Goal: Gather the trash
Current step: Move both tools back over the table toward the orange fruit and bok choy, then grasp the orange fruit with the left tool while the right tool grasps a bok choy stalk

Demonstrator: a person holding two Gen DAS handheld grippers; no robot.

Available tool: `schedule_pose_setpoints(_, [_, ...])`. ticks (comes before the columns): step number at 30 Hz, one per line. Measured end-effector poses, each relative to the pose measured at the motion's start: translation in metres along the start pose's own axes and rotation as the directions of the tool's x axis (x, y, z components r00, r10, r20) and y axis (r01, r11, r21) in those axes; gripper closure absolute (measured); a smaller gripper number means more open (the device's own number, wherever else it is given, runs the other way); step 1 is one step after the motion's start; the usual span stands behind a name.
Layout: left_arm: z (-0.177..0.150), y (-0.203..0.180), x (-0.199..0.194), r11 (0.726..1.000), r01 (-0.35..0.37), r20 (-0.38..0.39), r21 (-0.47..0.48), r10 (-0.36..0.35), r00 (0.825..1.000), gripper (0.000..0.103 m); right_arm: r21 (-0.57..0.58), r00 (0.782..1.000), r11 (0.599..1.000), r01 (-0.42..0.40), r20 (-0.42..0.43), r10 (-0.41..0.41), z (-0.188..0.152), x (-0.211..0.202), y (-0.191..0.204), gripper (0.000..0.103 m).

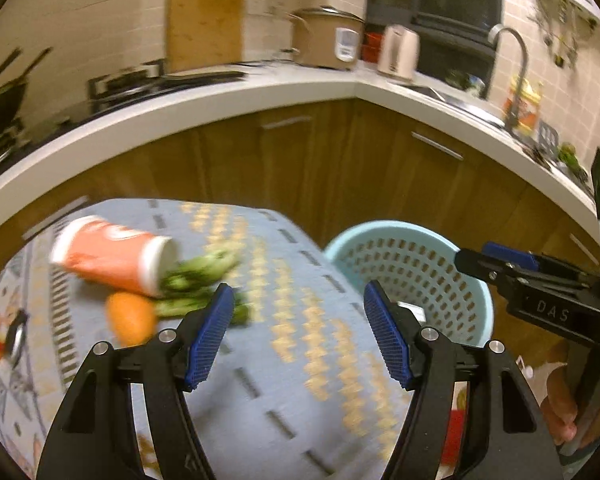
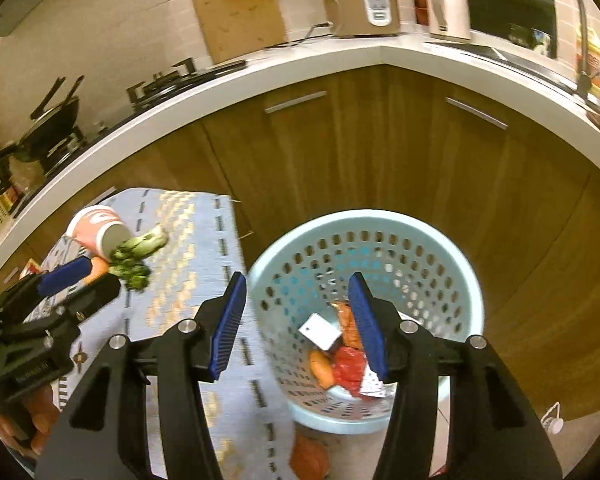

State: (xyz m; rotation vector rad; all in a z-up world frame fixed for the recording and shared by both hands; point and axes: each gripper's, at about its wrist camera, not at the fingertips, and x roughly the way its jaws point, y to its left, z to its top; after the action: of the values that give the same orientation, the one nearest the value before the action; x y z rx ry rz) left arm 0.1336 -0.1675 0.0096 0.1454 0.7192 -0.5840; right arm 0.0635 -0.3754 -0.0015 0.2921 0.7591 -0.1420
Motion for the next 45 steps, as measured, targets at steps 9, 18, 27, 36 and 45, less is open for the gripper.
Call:
schedule_pose_setpoints(9, [-0.026,0.082,-0.013,0.978,-0.107,-0.030,-0.178,0.103,0.994,0.038,-0.073,0.997,0.994,-0.076,-0.026,0.074,-0.004,0.014,0.054,0.053])
schedule_pose_setpoints(18, [-0.039,0.132,0.008,0.936,-0.136,-0.093,-0.323,0.112,0.989,0.041,-0.182,0.993,0.976,-0.121,-0.032,0.117,0.008,0.022,0.106,0.053])
schedule_pose_setpoints(27, [-0.028,0.131,0.033,0.943,-0.145,-0.127,-0.298,0.112,0.986,0.042,-0.191,0.980,0.963,-0.188,-0.108,0.170,0.022,0.061,0.129,0.053])
schedule_pose_setpoints(36, [-0.030,0.129,0.042,0.950,-0.152,-0.140,-0.275,0.116,0.983,0.072,-0.267,0.963,0.935,-0.234,-0.192,0.187,0.009,0.096,0.154,0.054])
schedule_pose_setpoints(45, [-0.040,0.153,0.017,0.932,-0.157,-0.133,-0.328,0.119,0.984,0.076,-0.353,0.957,0.902,-0.249,-0.231,0.174,0.001,0.119,0.178,0.054])
